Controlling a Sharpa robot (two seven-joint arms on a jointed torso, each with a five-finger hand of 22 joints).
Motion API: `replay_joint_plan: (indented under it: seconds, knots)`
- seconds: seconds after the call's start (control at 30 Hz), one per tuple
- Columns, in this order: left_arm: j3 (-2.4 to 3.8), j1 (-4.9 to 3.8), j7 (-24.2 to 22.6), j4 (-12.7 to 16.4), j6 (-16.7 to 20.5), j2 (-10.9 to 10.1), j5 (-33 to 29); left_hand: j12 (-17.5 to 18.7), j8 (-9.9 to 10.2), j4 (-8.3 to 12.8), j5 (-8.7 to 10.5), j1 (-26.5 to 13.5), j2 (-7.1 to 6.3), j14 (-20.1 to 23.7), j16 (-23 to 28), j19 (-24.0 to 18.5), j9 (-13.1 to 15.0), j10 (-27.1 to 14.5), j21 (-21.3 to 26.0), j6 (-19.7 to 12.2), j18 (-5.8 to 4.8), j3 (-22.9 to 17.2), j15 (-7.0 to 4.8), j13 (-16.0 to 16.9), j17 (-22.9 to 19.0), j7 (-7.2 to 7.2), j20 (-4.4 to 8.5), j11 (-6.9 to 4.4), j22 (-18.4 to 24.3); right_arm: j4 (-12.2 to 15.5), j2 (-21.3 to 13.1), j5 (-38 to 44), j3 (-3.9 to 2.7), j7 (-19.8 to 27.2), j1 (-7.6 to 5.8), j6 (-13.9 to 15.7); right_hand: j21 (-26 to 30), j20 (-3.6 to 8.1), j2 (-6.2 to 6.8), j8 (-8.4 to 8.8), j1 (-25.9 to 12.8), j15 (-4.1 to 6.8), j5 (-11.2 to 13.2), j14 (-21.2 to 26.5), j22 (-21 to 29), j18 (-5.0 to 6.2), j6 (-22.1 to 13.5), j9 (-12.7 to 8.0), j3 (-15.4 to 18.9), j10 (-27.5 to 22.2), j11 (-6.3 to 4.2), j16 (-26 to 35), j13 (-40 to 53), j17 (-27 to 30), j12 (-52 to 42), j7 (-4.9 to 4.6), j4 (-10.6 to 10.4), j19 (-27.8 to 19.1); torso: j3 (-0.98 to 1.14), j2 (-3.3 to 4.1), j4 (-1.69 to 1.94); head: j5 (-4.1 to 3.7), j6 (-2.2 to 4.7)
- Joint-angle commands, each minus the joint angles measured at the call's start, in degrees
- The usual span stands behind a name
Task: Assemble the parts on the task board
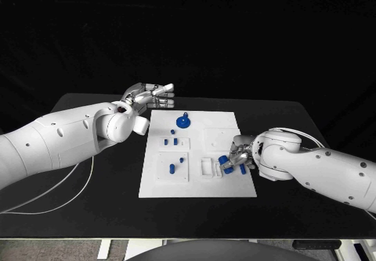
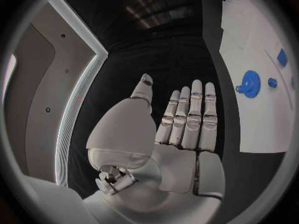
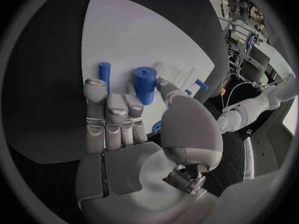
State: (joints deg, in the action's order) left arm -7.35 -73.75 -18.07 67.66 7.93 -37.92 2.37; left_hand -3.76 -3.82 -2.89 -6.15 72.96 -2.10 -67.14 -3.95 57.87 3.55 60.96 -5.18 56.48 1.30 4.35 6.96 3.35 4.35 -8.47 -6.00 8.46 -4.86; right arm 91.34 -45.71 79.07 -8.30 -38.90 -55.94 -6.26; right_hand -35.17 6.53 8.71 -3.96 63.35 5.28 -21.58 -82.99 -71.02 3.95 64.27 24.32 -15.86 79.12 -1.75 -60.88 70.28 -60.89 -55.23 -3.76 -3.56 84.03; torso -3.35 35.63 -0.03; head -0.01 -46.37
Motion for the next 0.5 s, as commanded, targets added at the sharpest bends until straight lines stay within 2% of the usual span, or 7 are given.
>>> replay_joint_plan:
  seconds: [0.03, 0.23, 0.4, 0.5]
  knots:
    - [0.04, -0.08, -0.1, 0.2, -1.1, 0.0, -0.4, -0.1, 0.0, -0.2, 0.15, -0.1, -0.25, 0.3, 0.2, -0.3, 0.1, -0.4, 0.2, -0.4, 0.41, 0.0, 0.14, 0.0, 0.0, -0.02, -0.19, 0.02, 0.1, -0.9, 0.1, 1.8, 0.79, -4.7, 0.92, -1.1, 0.5, -0.35, -1.51, 0.36, 0.0, -0.35, -0.3, -0.1, -0.1, 0.83, -0.6, -20.3, -5.7, -0.5, 0.10, 0.1, 0.0, 0.1, -0.1, -0.76, 6.4, 2.6, 0.01, 0.02, 0.04, 0.01, 0.05]
    - [0.04, -0.09, 0.1, 0.2, -1.2, 0.0, -0.4, -0.1, 0.0, -0.2, 0.15, -0.1, -0.25, 0.3, 0.2, -0.3, 0.1, -0.4, 0.2, -0.4, 0.41, 0.0, 0.14, 0.0, 0.0, -0.02, -0.19, 0.02, 0.1, -1.5, 0.2, 2.4, 0.83, -4.8, 0.92, -3.8, 1.5, -0.50, -0.99, 0.35, 0.3, -0.50, -0.2, 0.0, 0.2, 0.84, -1.0, -20.3, -4.4, -1.0, 0.26, 0.6, -0.5, 0.6, 0.7, -0.94, 7.4, 2.4, -0.09, 0.02, 0.08, -0.01, 0.04]
    - [0.04, -0.09, 0.2, 0.2, -1.3, 0.0, -0.4, -0.1, 0.0, -0.1, 0.14, 0.0, -0.30, 0.4, 0.2, -0.3, 0.1, -0.4, 0.2, -0.5, 0.42, 0.0, 0.15, 0.1, 0.1, -0.09, -0.20, 0.03, 0.1, -1.8, 0.4, 4.2, 0.88, -4.8, 0.92, -4.9, 1.7, -0.62, -0.56, 0.32, 0.9, -0.62, -0.1, -0.1, 0.2, 0.78, -1.0, -20.3, -3.5, -1.1, 0.30, 0.8, -0.8, 0.6, 0.9, -0.96, 7.9, 2.5, 0.04, 0.09, -0.01, -0.04, -0.04]
    - [0.03, -0.09, 0.3, 0.2, -1.3, 0.0, -0.3, -0.1, 0.0, -0.1, 0.14, 0.0, -0.30, 0.4, 0.2, -0.3, 0.1, -0.4, 0.2, -0.5, 0.42, 0.0, 0.15, 0.1, 0.1, -0.09, -0.20, 0.03, 0.1, -1.9, 0.5, 5.0, 0.90, -4.8, 0.92, -4.9, 1.8, -0.62, -0.54, 0.34, 1.1, -0.61, 0.3, -0.1, 0.2, 0.77, -0.9, -20.3, -3.4, -1.1, 0.29, 0.8, -0.7, 0.6, 0.9, -0.94, 8.1, 2.5, 0.02, 0.11, 0.01, -0.13, -0.08]
